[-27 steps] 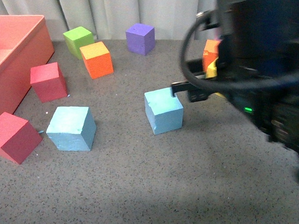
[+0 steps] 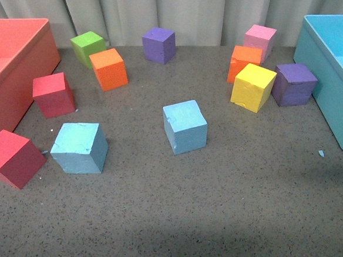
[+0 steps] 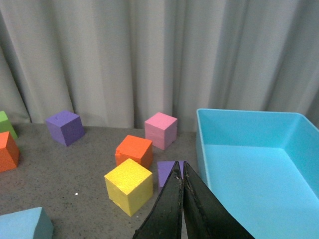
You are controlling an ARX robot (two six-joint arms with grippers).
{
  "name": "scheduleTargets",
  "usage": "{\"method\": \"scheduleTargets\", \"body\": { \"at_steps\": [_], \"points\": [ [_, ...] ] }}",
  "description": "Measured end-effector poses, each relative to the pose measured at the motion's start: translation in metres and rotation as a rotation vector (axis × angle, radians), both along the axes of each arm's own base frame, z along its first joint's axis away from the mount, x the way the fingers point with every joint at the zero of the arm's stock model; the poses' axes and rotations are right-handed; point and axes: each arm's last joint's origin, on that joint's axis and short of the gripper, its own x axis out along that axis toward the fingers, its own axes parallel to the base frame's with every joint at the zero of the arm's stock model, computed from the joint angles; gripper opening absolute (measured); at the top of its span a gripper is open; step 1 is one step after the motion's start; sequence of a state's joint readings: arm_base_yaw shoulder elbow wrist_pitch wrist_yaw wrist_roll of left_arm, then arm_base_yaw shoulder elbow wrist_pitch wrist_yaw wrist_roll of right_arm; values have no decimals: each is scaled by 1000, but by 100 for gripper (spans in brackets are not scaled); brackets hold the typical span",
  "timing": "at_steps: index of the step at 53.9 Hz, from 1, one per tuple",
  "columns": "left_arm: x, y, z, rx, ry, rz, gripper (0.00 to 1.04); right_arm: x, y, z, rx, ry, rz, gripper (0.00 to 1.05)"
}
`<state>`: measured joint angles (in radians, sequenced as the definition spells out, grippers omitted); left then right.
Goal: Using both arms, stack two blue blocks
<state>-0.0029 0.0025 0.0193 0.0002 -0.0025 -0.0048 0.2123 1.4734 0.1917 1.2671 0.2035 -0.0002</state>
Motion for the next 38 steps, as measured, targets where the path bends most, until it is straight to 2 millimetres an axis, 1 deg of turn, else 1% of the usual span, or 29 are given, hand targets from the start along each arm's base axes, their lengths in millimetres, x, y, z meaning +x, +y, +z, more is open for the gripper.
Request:
{"method": "scheduleTargets", "body": {
  "at_steps": [8, 12, 19, 27, 31, 38],
  "points": [
    [0, 0, 0, 0, 0, -1, 98, -18, -13, 2, -1, 10, -10, 1],
    [0, 0, 0, 0, 0, 0, 98, -25, -16, 7, -3, 27, -7, 1],
    [0, 0, 0, 0, 0, 0, 98, -38, -22, 15, 1, 0, -2, 1],
    [0, 0, 0, 0, 0, -1, 98, -53, -28, 14, 1, 5, -9, 1],
    [0, 0, 0, 0, 0, 0, 98, -57, -34, 14, 3, 3, 14, 1],
    [0, 0, 0, 0, 0, 0, 98, -65, -40, 15, 3, 1, -11, 1]
  ]
}}
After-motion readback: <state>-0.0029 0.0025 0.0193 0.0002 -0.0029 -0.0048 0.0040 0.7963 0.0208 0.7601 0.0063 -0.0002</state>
